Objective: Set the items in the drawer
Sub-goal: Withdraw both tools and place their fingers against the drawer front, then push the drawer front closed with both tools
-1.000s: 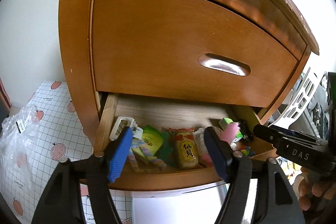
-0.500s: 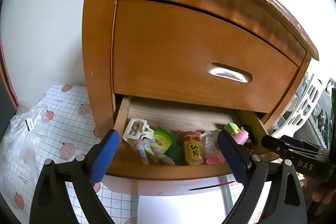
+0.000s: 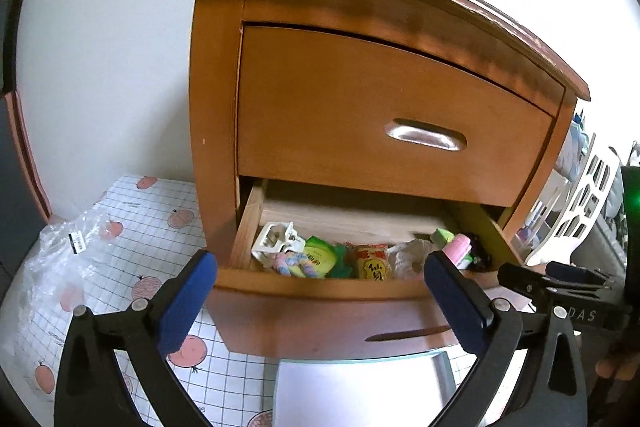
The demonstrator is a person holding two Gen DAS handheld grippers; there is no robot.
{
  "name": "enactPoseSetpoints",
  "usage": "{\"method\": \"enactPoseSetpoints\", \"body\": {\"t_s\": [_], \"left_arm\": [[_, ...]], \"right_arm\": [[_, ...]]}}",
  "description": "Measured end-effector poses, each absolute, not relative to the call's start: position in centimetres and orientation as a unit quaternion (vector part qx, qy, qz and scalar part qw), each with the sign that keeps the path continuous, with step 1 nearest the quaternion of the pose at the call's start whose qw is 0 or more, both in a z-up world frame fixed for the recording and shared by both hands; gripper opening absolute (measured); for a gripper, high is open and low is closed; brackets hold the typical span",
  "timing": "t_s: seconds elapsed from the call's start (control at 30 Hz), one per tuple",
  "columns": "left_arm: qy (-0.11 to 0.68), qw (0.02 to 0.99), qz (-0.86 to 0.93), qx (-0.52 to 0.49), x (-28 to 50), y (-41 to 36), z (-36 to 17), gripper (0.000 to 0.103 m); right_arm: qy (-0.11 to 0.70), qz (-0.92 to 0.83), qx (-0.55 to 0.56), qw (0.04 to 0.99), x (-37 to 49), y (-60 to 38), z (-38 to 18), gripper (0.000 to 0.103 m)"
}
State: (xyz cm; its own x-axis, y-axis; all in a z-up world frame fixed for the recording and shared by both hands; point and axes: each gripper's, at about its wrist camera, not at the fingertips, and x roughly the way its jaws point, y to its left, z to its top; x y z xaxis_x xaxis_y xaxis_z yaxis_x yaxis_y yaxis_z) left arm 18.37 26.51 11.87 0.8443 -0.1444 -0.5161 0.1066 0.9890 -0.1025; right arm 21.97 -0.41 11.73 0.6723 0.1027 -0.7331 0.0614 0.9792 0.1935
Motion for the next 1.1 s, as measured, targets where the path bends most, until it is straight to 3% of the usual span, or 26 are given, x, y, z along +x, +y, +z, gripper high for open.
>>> {"method": "enactPoseSetpoints", "body": {"t_s": [1.1], "left_arm": [[0.349,0.936,-0.038,-0.042,20.1,27.2,4.4,0.103]], "right_arm": [[0.455,-0.003,0.105,0.884,22.6,-0.6,4.8,0.103]]}}
